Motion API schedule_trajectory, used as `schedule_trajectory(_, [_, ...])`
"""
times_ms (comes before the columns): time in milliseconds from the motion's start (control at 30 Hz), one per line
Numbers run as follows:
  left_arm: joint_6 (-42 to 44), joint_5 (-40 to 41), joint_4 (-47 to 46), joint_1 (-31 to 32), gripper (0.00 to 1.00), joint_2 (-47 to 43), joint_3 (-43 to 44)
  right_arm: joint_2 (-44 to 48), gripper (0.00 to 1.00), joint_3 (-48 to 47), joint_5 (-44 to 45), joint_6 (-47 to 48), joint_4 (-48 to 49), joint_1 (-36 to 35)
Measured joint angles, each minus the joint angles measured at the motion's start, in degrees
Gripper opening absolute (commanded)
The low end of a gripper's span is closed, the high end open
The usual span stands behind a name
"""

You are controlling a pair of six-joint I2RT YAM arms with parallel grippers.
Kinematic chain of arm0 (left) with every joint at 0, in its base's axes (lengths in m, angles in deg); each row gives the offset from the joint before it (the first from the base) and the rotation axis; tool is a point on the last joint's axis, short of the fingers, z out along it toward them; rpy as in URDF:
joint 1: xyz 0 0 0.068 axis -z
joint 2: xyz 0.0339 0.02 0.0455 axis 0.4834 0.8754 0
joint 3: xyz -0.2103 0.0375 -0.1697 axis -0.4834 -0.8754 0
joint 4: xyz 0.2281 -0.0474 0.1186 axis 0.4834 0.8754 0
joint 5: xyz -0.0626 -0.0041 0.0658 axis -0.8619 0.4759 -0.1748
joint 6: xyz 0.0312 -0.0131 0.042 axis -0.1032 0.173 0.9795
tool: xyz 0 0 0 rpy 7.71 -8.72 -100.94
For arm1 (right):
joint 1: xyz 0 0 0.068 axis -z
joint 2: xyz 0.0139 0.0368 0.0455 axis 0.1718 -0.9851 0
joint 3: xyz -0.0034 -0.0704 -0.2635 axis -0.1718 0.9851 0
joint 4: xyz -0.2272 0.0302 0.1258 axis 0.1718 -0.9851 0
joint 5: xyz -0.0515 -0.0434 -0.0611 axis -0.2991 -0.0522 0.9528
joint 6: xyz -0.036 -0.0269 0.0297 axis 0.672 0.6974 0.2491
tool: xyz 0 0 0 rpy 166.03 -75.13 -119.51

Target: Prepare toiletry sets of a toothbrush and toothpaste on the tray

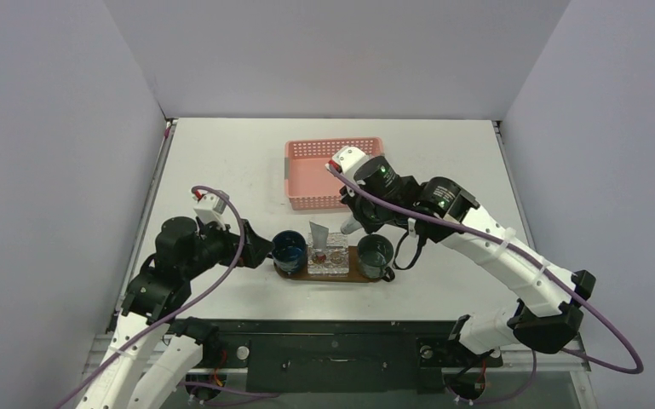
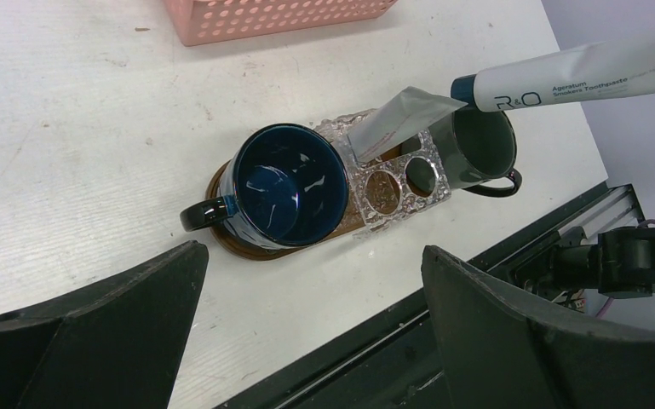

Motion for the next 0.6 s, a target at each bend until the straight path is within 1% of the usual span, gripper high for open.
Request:
schedule_trajectory(267, [0.0,0.6,0.0,0.4,0.96,0.0,-0.6,-4.2,0.00,-3.3,-0.8,0.2,-1.6,-0.7])
schedule_trajectory(600, [0.0,0.8,0.0,0.8,0.96,0.0,-0.6,-8.9,0.00,-4.2,-2.3,0.4,-2.1,-0.7])
